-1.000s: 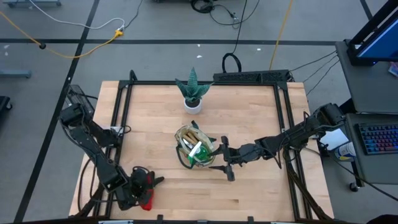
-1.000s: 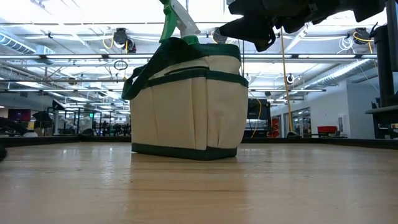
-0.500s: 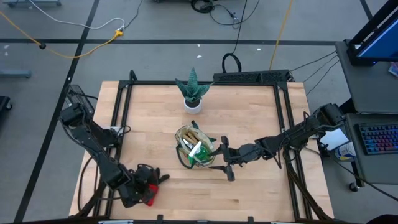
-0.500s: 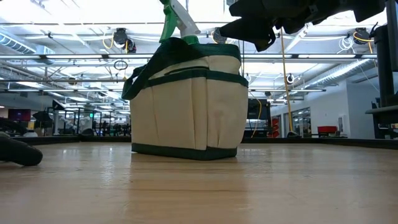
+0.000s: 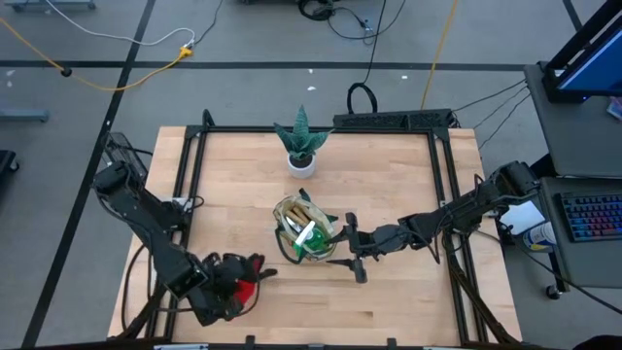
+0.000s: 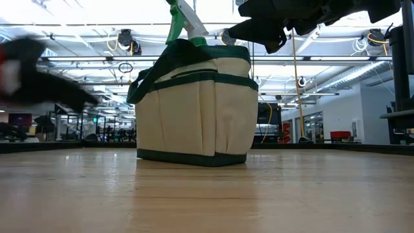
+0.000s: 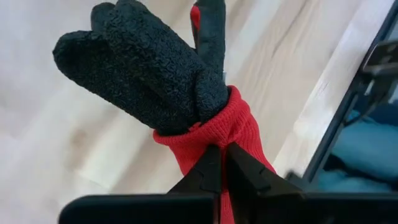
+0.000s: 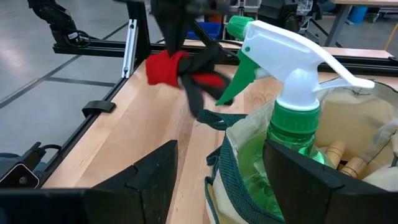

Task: Pick & Place Garden tools in Gardening bag
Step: Put the gloves into the gardening bag

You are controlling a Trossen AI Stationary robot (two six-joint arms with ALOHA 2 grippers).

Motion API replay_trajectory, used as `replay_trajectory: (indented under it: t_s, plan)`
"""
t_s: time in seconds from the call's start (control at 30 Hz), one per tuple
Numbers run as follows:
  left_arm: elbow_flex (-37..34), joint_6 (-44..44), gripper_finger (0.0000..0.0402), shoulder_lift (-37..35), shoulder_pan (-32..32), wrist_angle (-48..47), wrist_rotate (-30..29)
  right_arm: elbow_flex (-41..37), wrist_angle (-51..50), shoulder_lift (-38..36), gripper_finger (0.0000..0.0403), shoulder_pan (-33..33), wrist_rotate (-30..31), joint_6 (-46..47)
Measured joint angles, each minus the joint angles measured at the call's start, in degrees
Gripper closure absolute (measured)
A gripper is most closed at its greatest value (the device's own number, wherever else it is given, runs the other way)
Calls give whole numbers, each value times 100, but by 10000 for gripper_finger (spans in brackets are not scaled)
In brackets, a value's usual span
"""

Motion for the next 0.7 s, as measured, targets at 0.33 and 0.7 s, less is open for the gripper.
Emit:
replay_trajectory:
  t_s: [0.33, 0.7]
  plan:
    - [1214, 1091, 395, 0, 328, -1606, -830, 0, 11, 0, 177, 0, -2, 0]
    - [1265, 3576, 397, 0, 1251, -1589, -1285, 0, 11, 0, 177, 0, -2, 0]
